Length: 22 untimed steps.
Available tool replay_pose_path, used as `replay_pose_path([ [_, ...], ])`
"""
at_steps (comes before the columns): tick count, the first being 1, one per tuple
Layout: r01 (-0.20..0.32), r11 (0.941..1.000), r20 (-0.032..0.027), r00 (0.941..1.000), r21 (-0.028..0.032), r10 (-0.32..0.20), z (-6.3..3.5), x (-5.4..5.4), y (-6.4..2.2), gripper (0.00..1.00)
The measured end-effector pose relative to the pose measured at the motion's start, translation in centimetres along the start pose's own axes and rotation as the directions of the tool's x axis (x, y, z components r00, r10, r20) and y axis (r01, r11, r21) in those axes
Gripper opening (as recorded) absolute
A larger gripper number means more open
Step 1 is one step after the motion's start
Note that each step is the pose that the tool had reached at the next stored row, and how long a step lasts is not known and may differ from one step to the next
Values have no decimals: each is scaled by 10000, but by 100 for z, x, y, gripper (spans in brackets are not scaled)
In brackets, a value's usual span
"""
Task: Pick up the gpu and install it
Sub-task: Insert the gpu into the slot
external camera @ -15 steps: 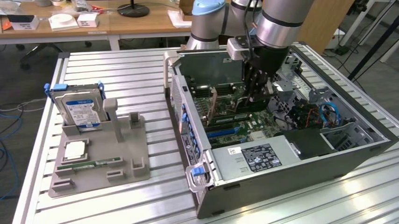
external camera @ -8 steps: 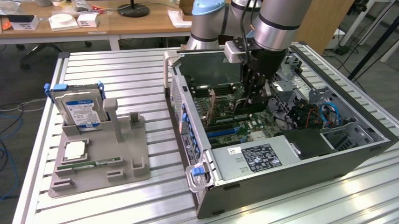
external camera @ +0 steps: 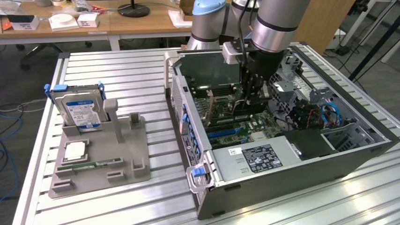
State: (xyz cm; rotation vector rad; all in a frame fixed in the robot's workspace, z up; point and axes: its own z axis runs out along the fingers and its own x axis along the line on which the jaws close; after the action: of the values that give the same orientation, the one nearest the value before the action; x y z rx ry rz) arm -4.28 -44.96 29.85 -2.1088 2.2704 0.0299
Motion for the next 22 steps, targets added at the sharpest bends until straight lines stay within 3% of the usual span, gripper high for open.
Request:
replay_pose_path([
  [6,-23,10000,1,10000,2,23,10,7,12,26],
  [11,-23,10000,2,10000,7,23,41,139,21,26],
  [16,-19,10000,1,10000,34,19,106,236,117,26],
  [22,-39,9999,0,10000,145,39,188,254,286,26],
])
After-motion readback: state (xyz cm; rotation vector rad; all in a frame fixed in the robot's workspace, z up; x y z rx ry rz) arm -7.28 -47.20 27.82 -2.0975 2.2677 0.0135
